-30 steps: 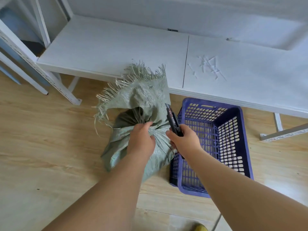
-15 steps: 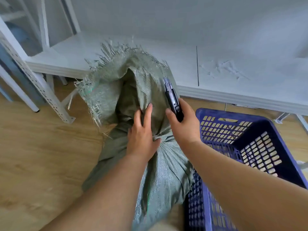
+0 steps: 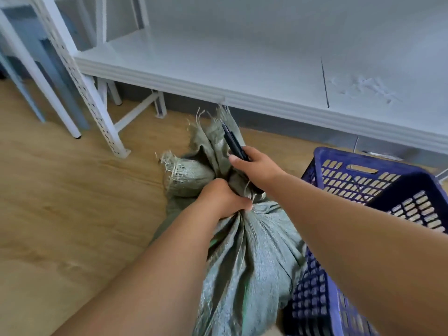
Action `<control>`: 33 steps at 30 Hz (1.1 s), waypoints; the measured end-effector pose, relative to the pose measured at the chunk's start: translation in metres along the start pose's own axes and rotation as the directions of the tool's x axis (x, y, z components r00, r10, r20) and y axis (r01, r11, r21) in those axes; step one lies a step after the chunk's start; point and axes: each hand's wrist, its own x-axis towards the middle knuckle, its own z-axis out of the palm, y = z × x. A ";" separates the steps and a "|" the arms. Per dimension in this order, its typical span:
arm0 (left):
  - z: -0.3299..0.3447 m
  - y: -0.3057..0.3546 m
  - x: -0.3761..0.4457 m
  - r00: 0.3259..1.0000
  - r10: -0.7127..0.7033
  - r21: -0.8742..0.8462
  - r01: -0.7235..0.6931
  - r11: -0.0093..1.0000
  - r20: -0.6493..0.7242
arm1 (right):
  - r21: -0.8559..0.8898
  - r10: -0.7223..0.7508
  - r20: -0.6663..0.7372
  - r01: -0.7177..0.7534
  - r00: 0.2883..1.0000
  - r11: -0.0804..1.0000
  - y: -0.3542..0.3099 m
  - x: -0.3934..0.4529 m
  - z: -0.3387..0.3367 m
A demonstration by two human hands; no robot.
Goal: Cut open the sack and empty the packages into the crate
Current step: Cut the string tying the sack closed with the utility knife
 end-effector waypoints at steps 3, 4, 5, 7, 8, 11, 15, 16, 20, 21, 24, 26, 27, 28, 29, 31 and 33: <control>-0.006 -0.025 -0.019 0.989 -0.068 -0.161 0.047 0.986 -0.131 | 0.333 0.140 0.134 -0.178 0.981 0.926 0.002 -0.003 0.011; -0.004 -0.033 -0.029 0.963 -0.107 -0.206 0.056 0.977 -0.248 | 0.383 0.161 0.152 -0.208 0.975 0.900 0.002 -0.004 0.014; -0.001 -0.042 -0.037 0.913 -0.119 -0.205 0.040 0.978 -0.390 | 0.394 0.171 0.151 -0.218 0.974 0.893 0.003 -0.004 0.018; 0.009 -0.053 -0.052 0.783 0.003 -0.087 -0.073 0.994 -0.622 | 0.353 0.167 0.108 -0.194 0.980 0.915 0.003 -0.006 0.026; 0.013 -0.056 -0.054 0.742 0.100 -0.030 -0.160 0.987 -0.663 | 0.329 0.154 0.074 -0.170 0.985 0.929 0.003 -0.008 0.031; 0.010 -0.060 -0.039 0.766 0.263 0.047 -0.292 0.955 -0.587 | 0.260 0.082 -0.030 -0.071 0.996 0.963 0.004 -0.013 0.041; -0.001 -0.071 -0.020 0.828 0.131 -0.096 -0.216 0.972 -0.545 | 0.093 -0.049 -0.206 0.069 0.977 0.993 0.012 -0.023 0.043; -0.002 -0.074 -0.019 0.804 0.085 -0.086 -0.167 0.982 -0.589 | 0.021 -0.074 -0.245 0.082 0.967 0.996 0.014 -0.026 0.043; -0.006 -0.076 -0.024 0.641 0.172 0.022 -0.235 0.972 -0.748 | -0.084 -0.089 -0.238 0.071 0.967 0.994 0.022 -0.037 0.057; -0.007 -0.077 -0.025 0.619 0.248 0.054 -0.315 0.948 -0.745 | -0.080 -0.070 -0.227 0.053 0.971 0.995 0.023 -0.039 0.062; -0.005 -0.083 -0.023 0.605 0.456 0.219 -0.426 0.878 -0.652 | -0.060 -0.005 -0.241 -0.009 0.971 0.998 0.031 -0.040 0.073; -0.003 -0.084 -0.022 0.650 0.456 0.326 -0.320 0.890 -0.608 | -0.048 0.002 -0.287 -0.017 0.958 0.999 0.036 -0.041 0.077; -0.003 -0.084 -0.023 0.682 0.417 0.352 -0.243 0.904 -0.601 | -0.042 -0.009 -0.316 -0.004 0.949 0.999 0.038 -0.042 0.078; -0.002 -0.085 -0.024 0.726 0.363 0.344 -0.183 0.921 -0.584 | -0.041 -0.026 -0.341 0.012 0.940 0.999 0.040 -0.044 0.080; -0.002 -0.087 -0.024 0.784 0.303 0.312 -0.147 0.939 -0.542 | -0.045 -0.038 -0.354 0.024 0.935 0.999 0.040 -0.045 0.083; -0.003 -0.091 -0.023 0.885 0.211 0.249 -0.113 0.962 -0.415 | -0.054 -0.043 -0.337 0.026 0.940 0.998 0.040 -0.047 0.087; -0.004 -0.092 -0.023 0.927 0.171 0.241 -0.091 0.966 -0.334 | -0.091 -0.040 -0.286 0.014 0.957 0.996 0.038 -0.047 0.089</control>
